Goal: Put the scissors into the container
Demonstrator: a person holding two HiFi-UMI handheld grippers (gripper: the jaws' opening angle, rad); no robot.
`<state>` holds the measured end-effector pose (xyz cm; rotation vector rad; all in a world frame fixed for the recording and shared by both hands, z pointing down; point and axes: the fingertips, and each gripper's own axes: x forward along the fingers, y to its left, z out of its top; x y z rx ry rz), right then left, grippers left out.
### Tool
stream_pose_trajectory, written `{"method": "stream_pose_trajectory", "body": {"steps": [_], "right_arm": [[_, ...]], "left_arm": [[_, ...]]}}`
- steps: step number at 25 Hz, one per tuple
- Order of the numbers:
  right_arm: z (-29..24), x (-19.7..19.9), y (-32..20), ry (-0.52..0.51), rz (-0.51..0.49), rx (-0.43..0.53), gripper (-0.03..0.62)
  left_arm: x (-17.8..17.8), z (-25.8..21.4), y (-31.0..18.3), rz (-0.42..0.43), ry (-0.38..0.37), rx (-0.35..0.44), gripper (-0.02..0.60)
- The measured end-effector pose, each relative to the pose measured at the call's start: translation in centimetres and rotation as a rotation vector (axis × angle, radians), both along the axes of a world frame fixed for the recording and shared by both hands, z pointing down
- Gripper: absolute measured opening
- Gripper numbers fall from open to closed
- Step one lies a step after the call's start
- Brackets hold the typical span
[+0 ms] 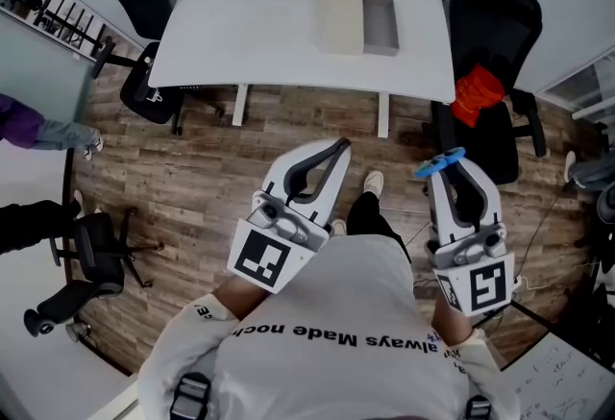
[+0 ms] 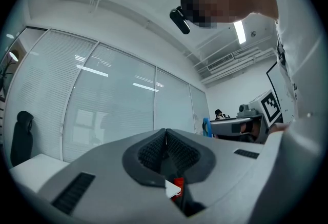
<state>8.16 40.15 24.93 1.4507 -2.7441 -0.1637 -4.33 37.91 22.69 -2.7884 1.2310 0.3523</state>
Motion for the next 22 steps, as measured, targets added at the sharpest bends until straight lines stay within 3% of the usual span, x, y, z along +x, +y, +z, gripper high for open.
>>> {"method": "stream_pose_trajectory", "body": {"steps": [22], "right_arm": [[-0.8, 7.1, -12.9, -0.004, -0.042, -0.001, 0.083]], "left_arm": [[7.6, -1.1, -12.8, -0.025, 0.003, 0.003, 0.02]]}}
